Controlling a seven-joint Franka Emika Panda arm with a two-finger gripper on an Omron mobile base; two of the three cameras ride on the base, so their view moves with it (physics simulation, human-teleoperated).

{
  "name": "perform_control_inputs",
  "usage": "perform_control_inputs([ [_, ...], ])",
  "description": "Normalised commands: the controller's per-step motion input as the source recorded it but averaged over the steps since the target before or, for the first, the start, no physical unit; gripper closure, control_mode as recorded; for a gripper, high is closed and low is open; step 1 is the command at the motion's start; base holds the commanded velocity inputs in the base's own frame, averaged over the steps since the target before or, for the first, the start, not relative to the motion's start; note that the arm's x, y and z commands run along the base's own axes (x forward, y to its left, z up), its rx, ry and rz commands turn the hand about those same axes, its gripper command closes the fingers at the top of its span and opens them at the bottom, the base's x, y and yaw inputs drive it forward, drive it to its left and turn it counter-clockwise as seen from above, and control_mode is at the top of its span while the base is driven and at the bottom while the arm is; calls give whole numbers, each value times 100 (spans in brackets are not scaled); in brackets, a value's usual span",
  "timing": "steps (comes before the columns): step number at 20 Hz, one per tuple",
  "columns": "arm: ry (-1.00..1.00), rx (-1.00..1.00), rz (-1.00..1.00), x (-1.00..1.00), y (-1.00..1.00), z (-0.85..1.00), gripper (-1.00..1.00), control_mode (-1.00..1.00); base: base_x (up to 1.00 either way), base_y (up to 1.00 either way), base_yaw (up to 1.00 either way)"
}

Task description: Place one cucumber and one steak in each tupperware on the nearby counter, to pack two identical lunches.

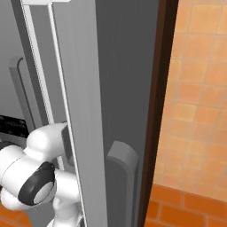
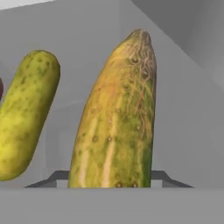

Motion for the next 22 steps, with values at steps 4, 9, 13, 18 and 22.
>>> perform_control_inputs([
  [4, -31, -2, 0, -100, 20, 56, 100, -100, 0, 0, 0],
  [9, -10, -5, 0, -94, 39, 87, 100, -100, 0, 0, 0],
  [13, 3, -6, 6, -94, 54, 80, 100, -100, 0, 0, 0],
  [18, 1, -1, 3, -20, 10, 8, 100, 100, -80, 48, 19],
  [22, 0, 0, 0, 0, 0, 0, 100, 100, -100, 97, 31],
])
